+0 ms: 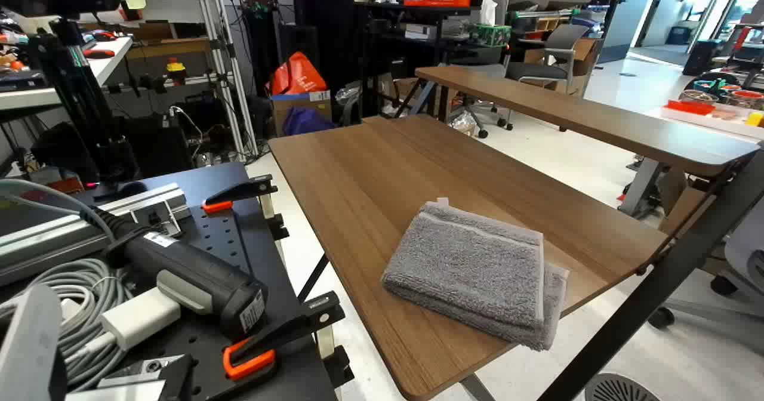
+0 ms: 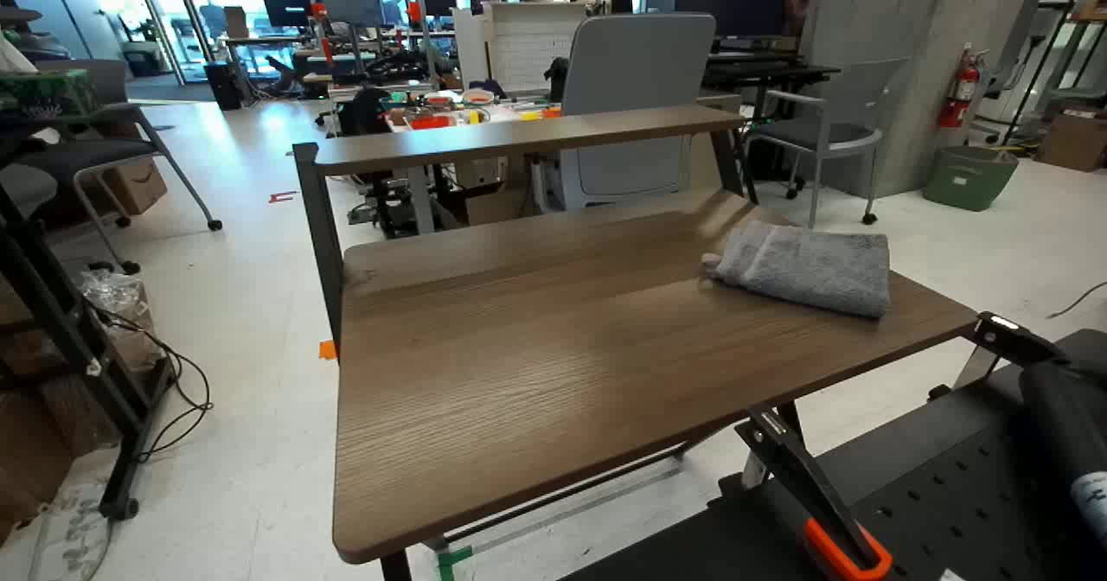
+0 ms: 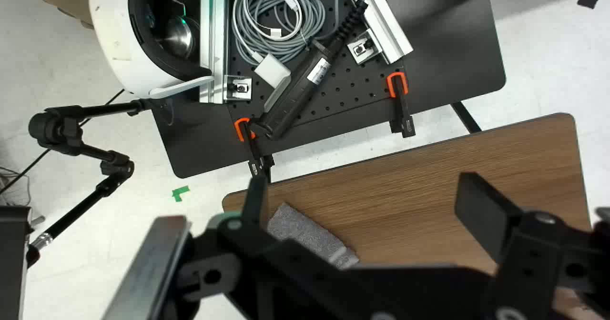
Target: Move the grey towel backwards.
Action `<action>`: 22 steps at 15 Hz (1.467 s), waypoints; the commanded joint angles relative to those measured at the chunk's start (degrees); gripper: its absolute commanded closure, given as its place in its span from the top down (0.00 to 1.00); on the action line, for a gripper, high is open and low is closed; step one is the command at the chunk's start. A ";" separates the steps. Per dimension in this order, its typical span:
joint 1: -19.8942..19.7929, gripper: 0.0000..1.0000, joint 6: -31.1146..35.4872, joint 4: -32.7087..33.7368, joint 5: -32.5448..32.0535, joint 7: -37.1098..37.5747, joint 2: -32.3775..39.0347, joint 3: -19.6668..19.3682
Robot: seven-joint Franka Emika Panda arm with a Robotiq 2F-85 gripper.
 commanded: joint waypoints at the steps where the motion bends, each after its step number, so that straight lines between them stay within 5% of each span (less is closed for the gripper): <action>1: -0.23 1.00 -0.11 0.17 0.07 -0.12 0.05 0.15; 11: -4.29 1.00 14.86 -4.65 -1.56 2.24 1.34 -2.09; 22: -12.34 1.00 36.61 -2.71 -1.54 3.81 24.18 -11.08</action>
